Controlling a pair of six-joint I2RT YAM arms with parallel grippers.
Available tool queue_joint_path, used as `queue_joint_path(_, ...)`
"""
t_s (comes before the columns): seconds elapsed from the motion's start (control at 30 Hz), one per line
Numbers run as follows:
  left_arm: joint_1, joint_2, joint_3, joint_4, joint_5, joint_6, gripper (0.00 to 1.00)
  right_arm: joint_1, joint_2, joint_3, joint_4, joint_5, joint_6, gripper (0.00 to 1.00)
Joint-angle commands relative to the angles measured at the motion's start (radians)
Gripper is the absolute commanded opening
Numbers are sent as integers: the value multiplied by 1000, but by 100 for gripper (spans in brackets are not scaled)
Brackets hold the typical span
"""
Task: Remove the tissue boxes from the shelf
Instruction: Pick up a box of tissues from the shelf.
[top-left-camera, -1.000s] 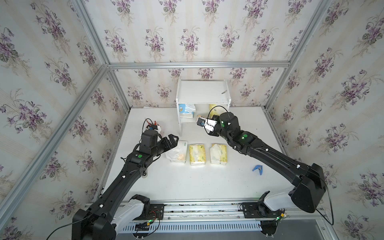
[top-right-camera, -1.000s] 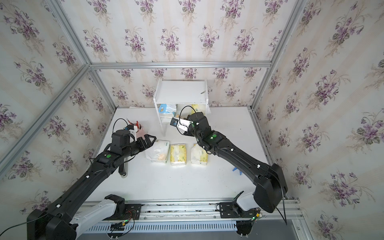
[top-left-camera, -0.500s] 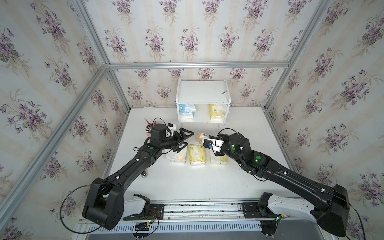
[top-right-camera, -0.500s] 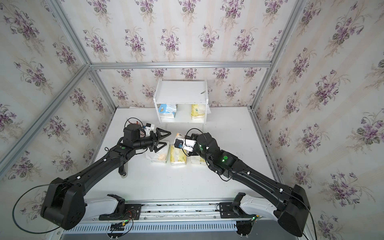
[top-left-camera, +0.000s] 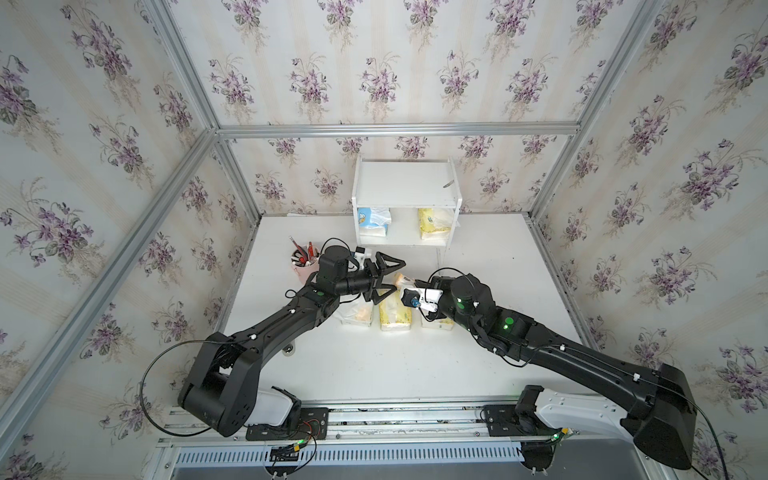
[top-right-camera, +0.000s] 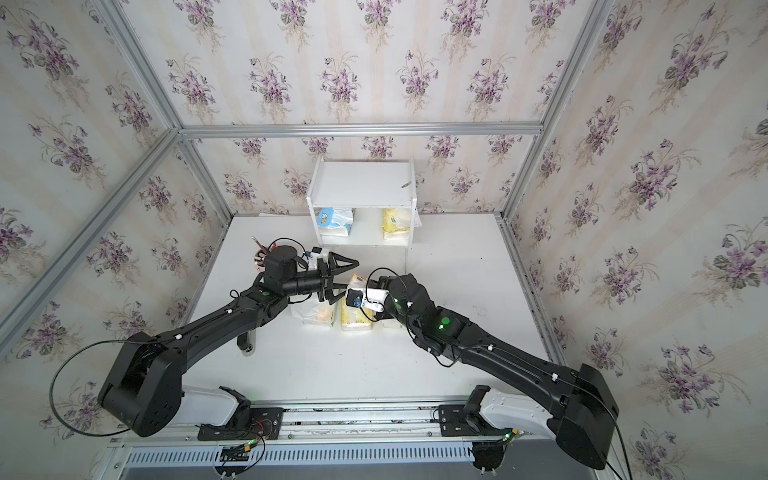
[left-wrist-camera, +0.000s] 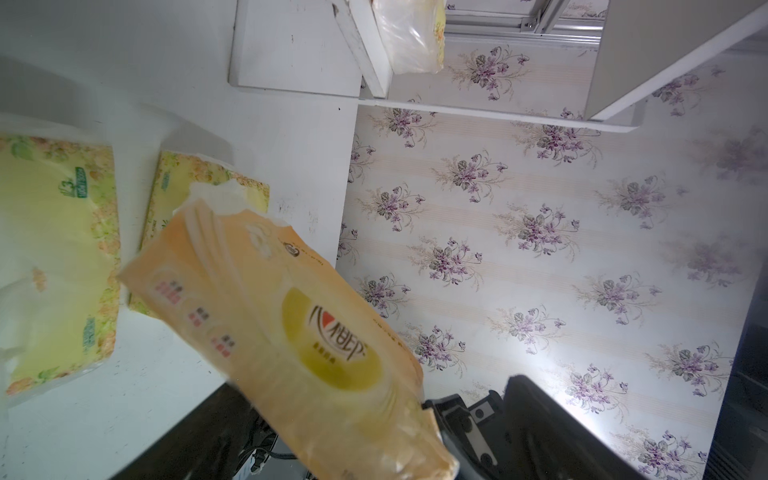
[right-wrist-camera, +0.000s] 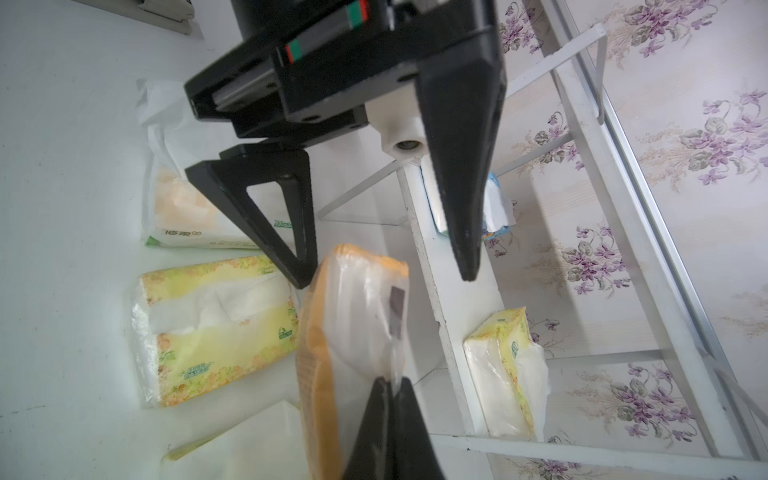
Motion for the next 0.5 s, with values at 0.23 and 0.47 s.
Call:
queue_joint_path(0.23,-4,56,11,70,21,39,81,36,2,-20,84,-59,-8,0)
queue_joint_path(0.47,-3,33,17,-38,-11,150,47,36,1,-16,54,-47,-8,0)
